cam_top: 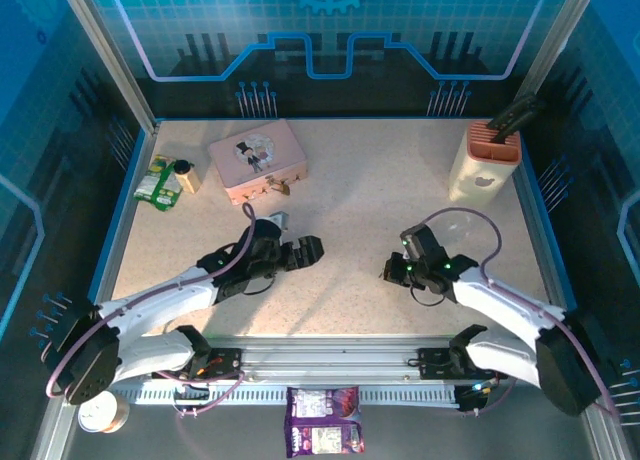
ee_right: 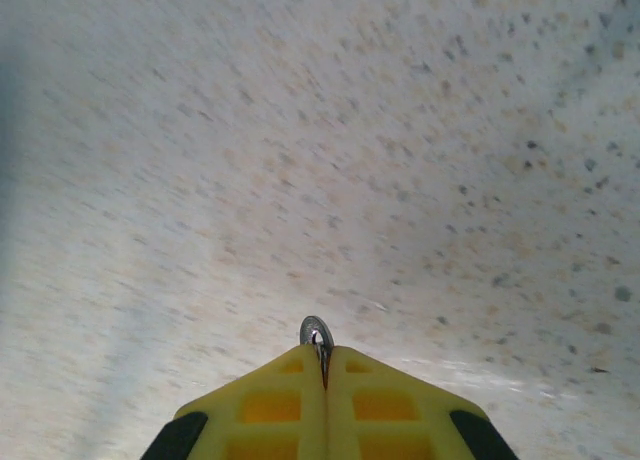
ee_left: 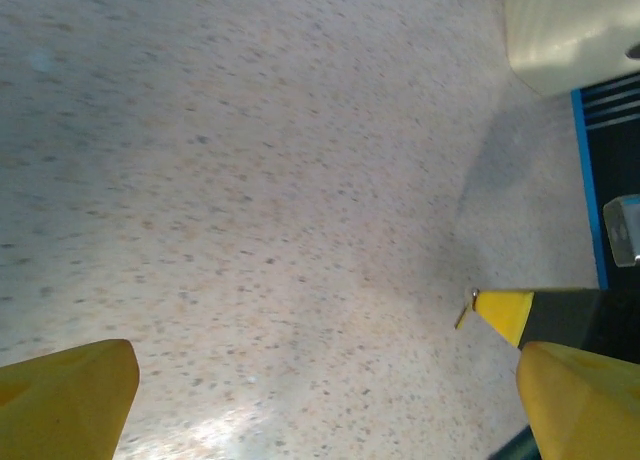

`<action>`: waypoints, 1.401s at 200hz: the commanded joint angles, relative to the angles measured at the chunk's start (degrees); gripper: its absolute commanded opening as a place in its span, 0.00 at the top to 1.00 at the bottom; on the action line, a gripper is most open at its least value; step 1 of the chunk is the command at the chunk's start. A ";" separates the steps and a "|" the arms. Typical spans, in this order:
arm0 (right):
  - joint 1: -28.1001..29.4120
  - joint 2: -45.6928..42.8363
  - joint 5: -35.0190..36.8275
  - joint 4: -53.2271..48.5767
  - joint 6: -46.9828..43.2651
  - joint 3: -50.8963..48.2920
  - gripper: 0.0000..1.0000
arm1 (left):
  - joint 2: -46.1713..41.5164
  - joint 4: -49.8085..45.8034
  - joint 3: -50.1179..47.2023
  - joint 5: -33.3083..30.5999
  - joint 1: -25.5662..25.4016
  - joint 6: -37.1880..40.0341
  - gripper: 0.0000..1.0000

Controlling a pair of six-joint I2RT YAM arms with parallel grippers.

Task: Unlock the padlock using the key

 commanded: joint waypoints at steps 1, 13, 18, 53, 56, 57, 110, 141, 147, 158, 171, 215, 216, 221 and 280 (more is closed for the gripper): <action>-0.12 -6.15 -0.26 9.31 9.10 -3.98 1.00 | 2.16 5.02 2.33 2.49 -1.96 -0.23 0.04; 1.02 -10.23 1.42 12.80 13.49 -6.66 1.00 | 3.11 7.73 2.41 3.14 -2.55 -1.47 0.06; 1.72 -11.95 2.56 13.83 15.33 -7.64 1.00 | 3.58 9.00 2.42 3.38 -2.89 -2.06 0.07; 7.67 -22.60 12.97 18.38 25.07 -12.14 1.00 | 7.00 16.93 3.46 4.10 -5.48 -5.13 0.18; 8.33 -23.26 13.85 18.55 25.76 -12.33 1.00 | 7.20 17.71 3.44 4.01 -5.65 -5.49 0.19; 8.49 -23.48 14.09 18.65 26.00 -12.40 1.00 | 7.28 17.83 3.42 3.99 -5.73 -5.60 0.20; 19.43 -23.47 25.17 29.53 34.17 -14.49 1.00 | 10.95 24.46 5.38 2.69 -9.71 -10.04 0.28; 24.68 -20.00 29.94 35.90 35.08 -14.06 1.00 | 13.16 26.29 6.37 1.86 -11.75 -11.51 0.35; 25.37 -19.53 30.62 36.74 35.35 -14.15 1.00 | 13.41 26.83 6.29 1.86 -11.94 -11.92 0.37; 26.32 -18.88 31.78 38.07 36.07 -14.53 1.00 | 13.67 27.39 6.13 1.68 -12.18 -12.38 0.39; 27.24 -18.22 33.07 39.92 36.23 -15.20 1.00 | 13.51 26.98 5.89 1.31 -12.18 -12.68 0.41; 28.34 -18.71 34.96 41.38 36.47 -16.46 1.00 | 13.04 25.68 6.56 1.20 -12.23 -12.41 0.52; 28.34 -18.78 34.93 41.32 36.50 -16.45 1.00 | 13.05 25.69 6.56 1.22 -12.23 -12.40 0.52; 28.34 -19.01 34.94 41.14 36.47 -16.44 1.00 | 13.06 25.69 6.59 1.11 -12.23 -12.48 0.53; 28.69 -20.17 35.41 40.25 36.66 -16.88 1.00 | 14.50 26.78 7.33 2.09 -12.40 -13.41 0.64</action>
